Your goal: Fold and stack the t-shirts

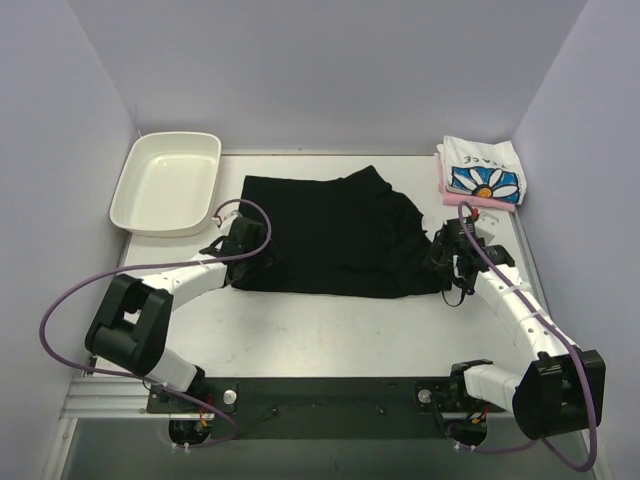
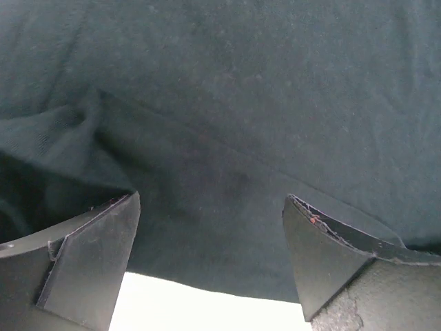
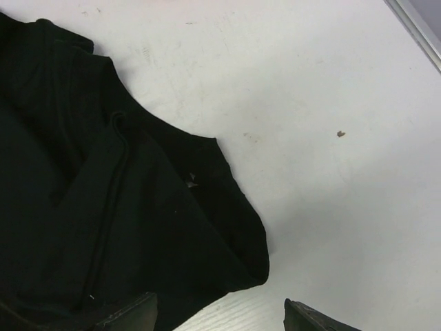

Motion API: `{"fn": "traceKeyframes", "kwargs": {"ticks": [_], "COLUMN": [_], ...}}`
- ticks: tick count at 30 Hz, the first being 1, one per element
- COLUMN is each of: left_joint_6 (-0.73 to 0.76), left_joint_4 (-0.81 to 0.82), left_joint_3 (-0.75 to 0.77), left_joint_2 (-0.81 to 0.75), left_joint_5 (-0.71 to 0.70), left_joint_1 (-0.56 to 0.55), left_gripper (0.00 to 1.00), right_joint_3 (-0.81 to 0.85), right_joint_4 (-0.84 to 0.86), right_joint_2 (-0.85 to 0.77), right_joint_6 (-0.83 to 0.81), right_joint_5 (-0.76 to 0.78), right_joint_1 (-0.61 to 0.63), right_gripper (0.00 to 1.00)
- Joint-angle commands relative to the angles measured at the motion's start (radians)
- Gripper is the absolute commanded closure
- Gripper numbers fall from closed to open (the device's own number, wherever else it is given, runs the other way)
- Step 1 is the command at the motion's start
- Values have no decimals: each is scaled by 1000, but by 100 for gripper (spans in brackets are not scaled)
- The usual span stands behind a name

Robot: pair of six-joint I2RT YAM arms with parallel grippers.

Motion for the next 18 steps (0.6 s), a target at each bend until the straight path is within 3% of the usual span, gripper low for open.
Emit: {"fn": "traceKeyframes", "kwargs": {"ticks": [1,12,18], "left_joint_6": [25,13,-13], "left_joint_4": [118,20,7], "left_joint_3": [38,153,182], "left_joint_2": [55,-55,2], "left_joint_5": [14,35,52], "left_joint_1": [-2,-32,-77], "left_gripper": [6,7,7], "right_joint_3": [4,-25,-44], "right_joint_4": [-22,5,12], "right_joint_2": [-16,2,-1], "right_joint_6": [5,-9,-12], "right_joint_5": [26,12,6], "right_joint_1": [-31,-38,-46], "right_gripper": [28,27,26]}}
